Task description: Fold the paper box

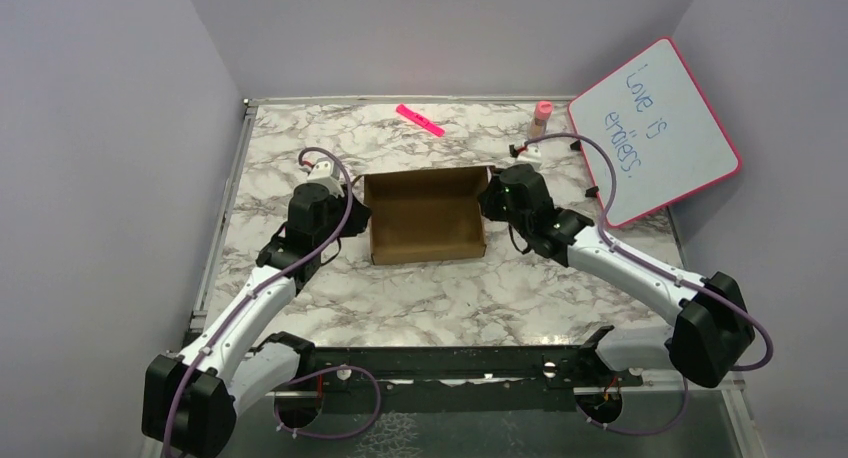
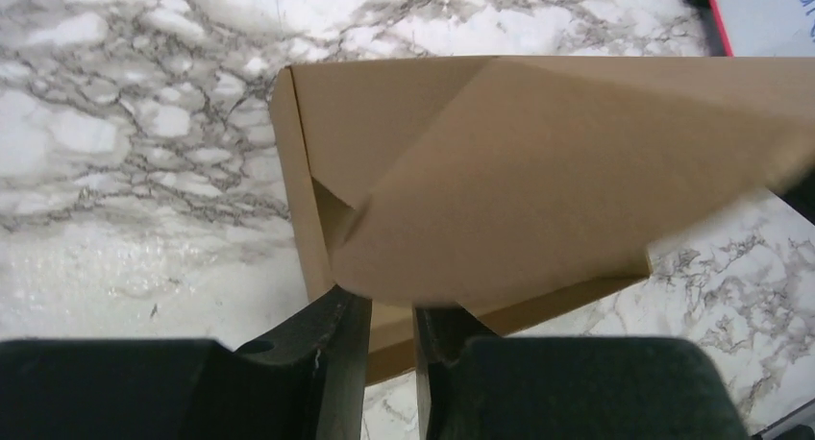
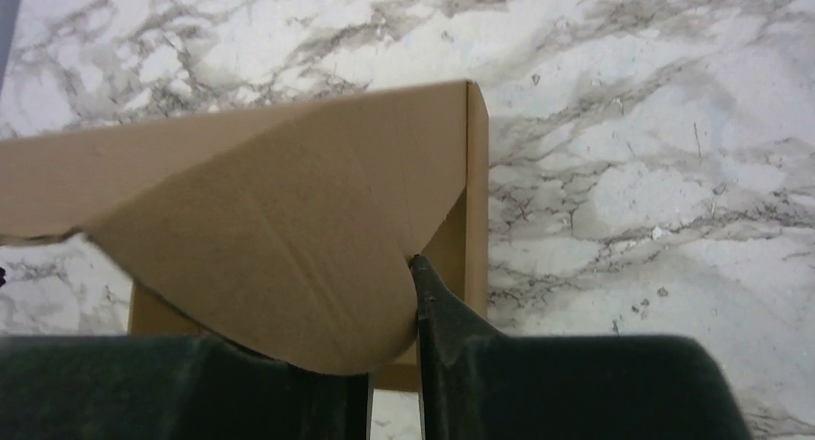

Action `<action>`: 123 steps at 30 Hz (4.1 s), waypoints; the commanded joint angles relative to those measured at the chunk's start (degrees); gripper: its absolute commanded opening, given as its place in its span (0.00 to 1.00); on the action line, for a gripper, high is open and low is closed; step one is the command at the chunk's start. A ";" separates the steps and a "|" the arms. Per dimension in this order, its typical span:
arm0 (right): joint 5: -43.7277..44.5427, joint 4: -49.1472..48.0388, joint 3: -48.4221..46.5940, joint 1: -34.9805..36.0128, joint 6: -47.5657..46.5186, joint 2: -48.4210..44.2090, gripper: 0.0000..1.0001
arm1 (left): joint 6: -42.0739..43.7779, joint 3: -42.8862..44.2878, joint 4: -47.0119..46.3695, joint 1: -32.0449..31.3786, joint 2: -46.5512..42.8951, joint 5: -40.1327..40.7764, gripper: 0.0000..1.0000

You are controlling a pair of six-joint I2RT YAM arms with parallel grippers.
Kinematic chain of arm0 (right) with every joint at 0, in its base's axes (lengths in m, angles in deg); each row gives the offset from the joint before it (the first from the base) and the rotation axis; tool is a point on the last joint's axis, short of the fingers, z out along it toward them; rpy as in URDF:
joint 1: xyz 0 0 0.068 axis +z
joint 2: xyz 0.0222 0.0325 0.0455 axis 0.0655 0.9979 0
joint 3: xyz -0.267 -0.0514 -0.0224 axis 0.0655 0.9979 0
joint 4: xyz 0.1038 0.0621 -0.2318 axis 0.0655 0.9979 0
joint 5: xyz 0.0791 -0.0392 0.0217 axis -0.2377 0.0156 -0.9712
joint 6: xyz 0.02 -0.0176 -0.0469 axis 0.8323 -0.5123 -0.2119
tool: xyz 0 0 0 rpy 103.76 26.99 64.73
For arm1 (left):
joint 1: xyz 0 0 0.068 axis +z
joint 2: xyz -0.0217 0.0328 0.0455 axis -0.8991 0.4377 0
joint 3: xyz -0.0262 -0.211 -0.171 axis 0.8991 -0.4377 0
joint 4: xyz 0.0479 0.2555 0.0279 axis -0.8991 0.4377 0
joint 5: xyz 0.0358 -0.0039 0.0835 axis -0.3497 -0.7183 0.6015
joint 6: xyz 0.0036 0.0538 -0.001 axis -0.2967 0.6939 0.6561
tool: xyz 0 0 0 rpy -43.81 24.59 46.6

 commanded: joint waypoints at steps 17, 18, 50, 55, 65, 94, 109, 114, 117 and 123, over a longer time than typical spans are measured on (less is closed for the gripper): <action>-7.17 1.49 9.43 0.27 -6.65 -17.16 0.82 | -5.89 -8.55 1.29 -0.05 -21.26 -1.16 0.80; -6.52 2.21 8.89 0.26 -7.69 -18.34 0.84 | -4.69 -7.25 2.49 -0.05 -22.05 -0.46 0.82; -2.78 13.89 -21.83 -0.81 -22.33 2.73 0.92 | 12.09 23.07 10.56 -0.01 9.02 3.71 0.73; -5.99 13.76 -17.55 -0.81 -20.77 1.06 0.91 | 11.64 19.54 10.61 0.04 6.63 3.43 0.71; -7.53 12.30 -9.46 -0.80 -18.31 -2.56 0.89 | 7.85 11.75 10.62 0.04 3.34 -1.88 0.67; -17.13 -0.19 7.76 -0.81 -7.23 -5.23 0.67 | -4.18 -5.88 -1.19 0.04 -0.44 -9.04 0.51; -16.79 -1.49 11.60 -0.87 -5.46 -3.27 0.64 | -6.60 -9.50 -2.68 0.04 1.03 -6.96 0.45; -13.94 -0.72 10.77 -0.88 -7.01 -3.42 0.64 | -8.28 -11.38 -3.53 0.04 -2.39 -2.65 0.45; -13.36 -1.07 10.59 -1.00 -7.20 -3.95 0.64 | -9.14 -12.42 -4.75 0.04 -3.40 -2.22 0.45; -15.04 -2.40 9.84 -1.25 -7.09 -4.69 0.64 | -9.54 -10.77 -4.20 0.04 -3.50 -3.48 0.46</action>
